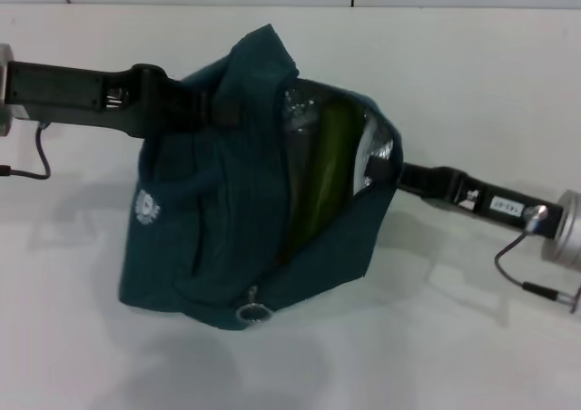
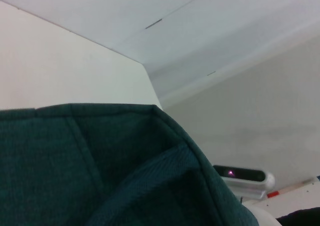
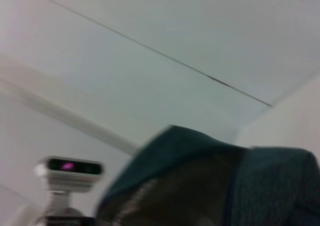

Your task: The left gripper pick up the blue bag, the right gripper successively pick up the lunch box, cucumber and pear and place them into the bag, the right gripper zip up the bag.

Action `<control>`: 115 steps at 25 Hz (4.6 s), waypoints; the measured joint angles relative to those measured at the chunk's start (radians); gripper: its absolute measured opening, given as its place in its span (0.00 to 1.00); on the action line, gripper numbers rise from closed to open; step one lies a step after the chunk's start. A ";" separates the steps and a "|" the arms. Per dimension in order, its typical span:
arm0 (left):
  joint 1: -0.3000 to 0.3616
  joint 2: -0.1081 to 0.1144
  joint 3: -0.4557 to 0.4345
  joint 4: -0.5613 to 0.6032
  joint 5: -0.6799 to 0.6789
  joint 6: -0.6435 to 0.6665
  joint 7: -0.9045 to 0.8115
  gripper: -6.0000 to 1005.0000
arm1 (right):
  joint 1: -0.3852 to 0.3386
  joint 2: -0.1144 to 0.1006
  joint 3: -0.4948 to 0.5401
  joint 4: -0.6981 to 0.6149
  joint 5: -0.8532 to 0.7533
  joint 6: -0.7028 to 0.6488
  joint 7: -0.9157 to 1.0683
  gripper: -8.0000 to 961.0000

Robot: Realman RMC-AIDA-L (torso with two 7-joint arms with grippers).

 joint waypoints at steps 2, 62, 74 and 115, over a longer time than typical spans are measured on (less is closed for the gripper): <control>-0.002 -0.007 0.003 0.000 -0.010 0.001 0.004 0.07 | 0.005 -0.008 0.025 -0.001 -0.001 -0.045 -0.022 0.07; -0.034 -0.103 0.055 -0.233 -0.025 -0.263 0.178 0.07 | -0.289 -0.048 0.242 0.029 -0.326 -0.352 -0.834 0.83; -0.034 -0.106 0.061 -0.235 -0.027 -0.266 0.182 0.07 | -0.253 -0.008 0.218 0.028 -0.369 -0.184 -0.901 0.83; -0.036 -0.105 0.058 -0.270 -0.050 -0.268 0.217 0.08 | -0.201 0.007 0.075 -0.015 -0.271 -0.096 -0.893 0.82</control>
